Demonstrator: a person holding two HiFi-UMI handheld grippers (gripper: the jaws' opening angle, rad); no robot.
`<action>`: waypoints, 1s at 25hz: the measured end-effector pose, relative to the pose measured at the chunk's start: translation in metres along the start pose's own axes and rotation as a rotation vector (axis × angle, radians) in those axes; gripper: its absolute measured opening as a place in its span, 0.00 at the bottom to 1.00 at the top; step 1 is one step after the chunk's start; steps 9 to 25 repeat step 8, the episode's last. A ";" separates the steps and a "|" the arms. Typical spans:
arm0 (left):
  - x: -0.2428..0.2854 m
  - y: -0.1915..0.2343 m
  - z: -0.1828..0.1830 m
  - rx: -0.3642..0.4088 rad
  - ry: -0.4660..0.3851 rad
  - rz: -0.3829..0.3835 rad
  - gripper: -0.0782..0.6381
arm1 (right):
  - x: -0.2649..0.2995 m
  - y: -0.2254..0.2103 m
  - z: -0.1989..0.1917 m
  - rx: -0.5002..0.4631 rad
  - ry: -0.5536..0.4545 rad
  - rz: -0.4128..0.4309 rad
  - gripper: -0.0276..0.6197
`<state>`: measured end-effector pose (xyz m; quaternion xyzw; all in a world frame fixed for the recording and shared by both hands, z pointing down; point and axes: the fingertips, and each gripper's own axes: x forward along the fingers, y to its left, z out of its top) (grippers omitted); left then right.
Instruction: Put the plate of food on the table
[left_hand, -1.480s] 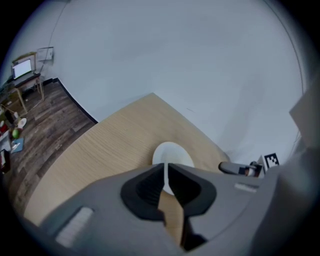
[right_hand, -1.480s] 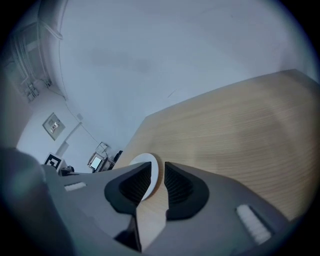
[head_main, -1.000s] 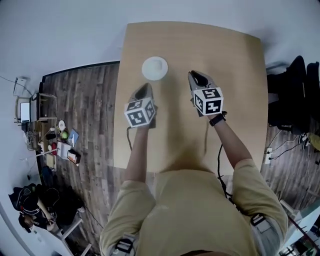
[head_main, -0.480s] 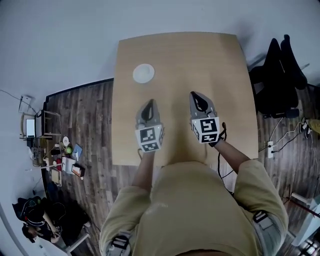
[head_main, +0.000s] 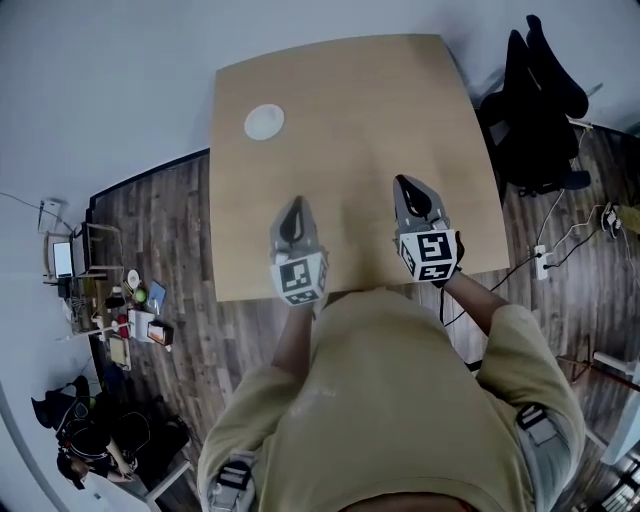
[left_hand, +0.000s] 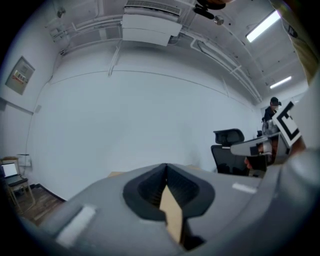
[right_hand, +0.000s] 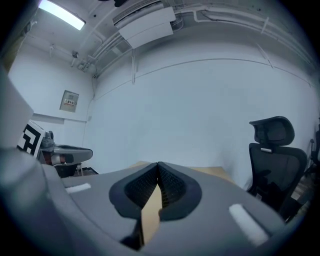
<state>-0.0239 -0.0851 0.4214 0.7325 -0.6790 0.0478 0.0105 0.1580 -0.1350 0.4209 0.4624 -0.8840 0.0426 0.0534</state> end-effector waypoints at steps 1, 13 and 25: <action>-0.006 -0.005 0.001 -0.002 -0.002 0.001 0.11 | -0.009 0.000 -0.001 0.003 -0.003 -0.001 0.05; -0.039 -0.029 -0.002 -0.017 0.000 0.012 0.11 | -0.052 0.000 -0.011 0.024 -0.008 -0.010 0.05; -0.039 -0.029 -0.002 -0.017 0.000 0.012 0.11 | -0.052 0.000 -0.011 0.024 -0.008 -0.010 0.05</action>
